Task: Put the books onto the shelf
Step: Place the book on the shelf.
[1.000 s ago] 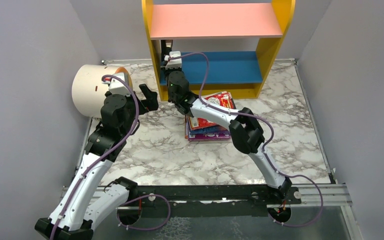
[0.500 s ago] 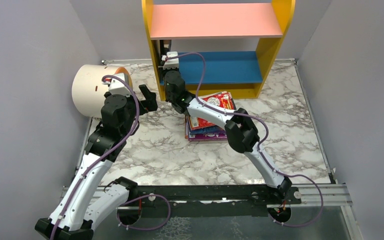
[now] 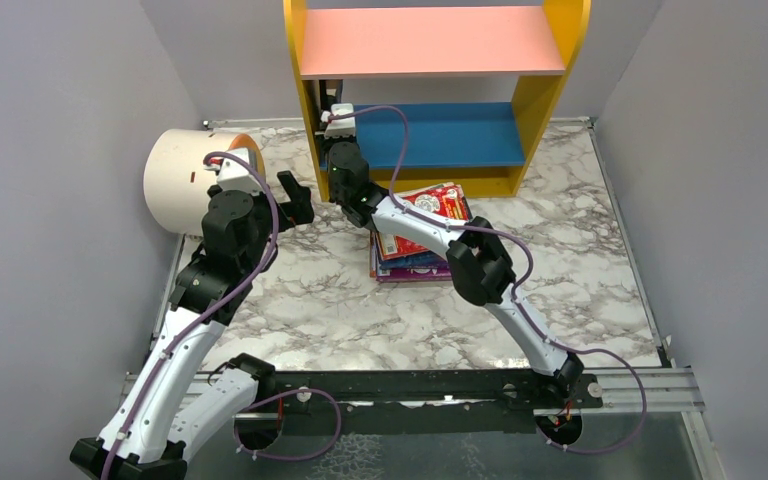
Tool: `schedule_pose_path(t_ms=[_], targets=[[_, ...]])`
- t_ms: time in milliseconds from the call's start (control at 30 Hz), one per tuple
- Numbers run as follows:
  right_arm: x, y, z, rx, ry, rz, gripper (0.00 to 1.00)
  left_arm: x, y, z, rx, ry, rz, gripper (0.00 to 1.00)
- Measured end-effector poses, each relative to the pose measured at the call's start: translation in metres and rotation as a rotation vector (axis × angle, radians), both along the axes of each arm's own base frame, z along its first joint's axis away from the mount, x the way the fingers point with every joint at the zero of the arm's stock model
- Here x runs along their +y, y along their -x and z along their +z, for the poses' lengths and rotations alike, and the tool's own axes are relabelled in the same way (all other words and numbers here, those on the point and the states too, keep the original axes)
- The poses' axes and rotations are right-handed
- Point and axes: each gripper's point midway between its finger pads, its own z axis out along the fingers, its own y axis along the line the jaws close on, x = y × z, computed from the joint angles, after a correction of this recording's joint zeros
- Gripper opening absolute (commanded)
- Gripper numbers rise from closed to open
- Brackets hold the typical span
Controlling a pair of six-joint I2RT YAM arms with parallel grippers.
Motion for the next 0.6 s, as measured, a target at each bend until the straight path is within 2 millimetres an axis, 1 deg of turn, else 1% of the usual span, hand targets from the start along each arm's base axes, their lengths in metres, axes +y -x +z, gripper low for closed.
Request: schedule_pose_path(t_ms=[167, 200, 333, 400, 500, 600], targets=[[0.000, 0.000, 0.000, 0.000, 0.003, 0.000, 0.13, 0.000, 0.000, -0.004, 0.007, -0.003, 0.001, 0.99], [0.000, 0.000, 0.000, -0.001, 0.003, 0.001, 0.17, 0.000, 0.000, -0.004, 0.008, -0.003, 0.001, 0.99], [0.001, 0.000, 0.000, -0.003, 0.002, 0.005, 0.24, 0.001, 0.000, -0.004, 0.007, -0.004, 0.002, 0.99], [0.002, 0.000, 0.002, -0.008, -0.003, 0.010, 0.32, 0.001, 0.000, -0.004, 0.007, -0.006, 0.004, 0.99], [0.004, 0.001, 0.011, -0.035, -0.030, 0.022, 0.36, 0.002, 0.000, -0.004, 0.006, -0.008, 0.005, 0.99], [0.006, 0.002, 0.016, -0.051, -0.044, 0.034, 0.37, 0.003, 0.000, -0.003, 0.004, -0.009, 0.012, 0.99]])
